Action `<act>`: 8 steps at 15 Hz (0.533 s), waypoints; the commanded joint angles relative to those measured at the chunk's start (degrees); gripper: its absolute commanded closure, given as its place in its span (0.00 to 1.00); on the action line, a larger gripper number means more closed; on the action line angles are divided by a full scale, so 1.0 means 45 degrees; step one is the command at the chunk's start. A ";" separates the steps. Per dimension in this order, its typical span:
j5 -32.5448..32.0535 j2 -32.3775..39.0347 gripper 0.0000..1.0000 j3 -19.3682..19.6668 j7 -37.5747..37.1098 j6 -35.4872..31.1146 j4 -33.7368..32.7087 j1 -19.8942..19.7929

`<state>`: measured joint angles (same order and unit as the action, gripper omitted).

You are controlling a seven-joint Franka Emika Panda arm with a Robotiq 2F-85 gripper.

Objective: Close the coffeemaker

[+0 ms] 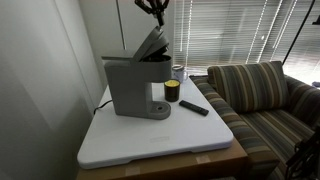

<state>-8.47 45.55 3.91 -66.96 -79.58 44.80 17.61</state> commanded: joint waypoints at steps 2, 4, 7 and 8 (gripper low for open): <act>0.0539 -0.0254 1.00 -0.0059 -0.0973 -0.0072 0.1022 -0.0315; 0.0731 -0.0366 1.00 -0.0047 -0.1596 -0.0474 0.1618 -0.0419; 0.0921 -0.0585 1.00 -0.0043 -0.2523 -0.0764 0.2566 -0.0547; 0.0962 -0.0643 1.00 -0.0034 -0.2796 -0.0851 0.2885 -0.0571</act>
<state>-6.21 45.28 3.93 -76.28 -79.54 50.82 15.94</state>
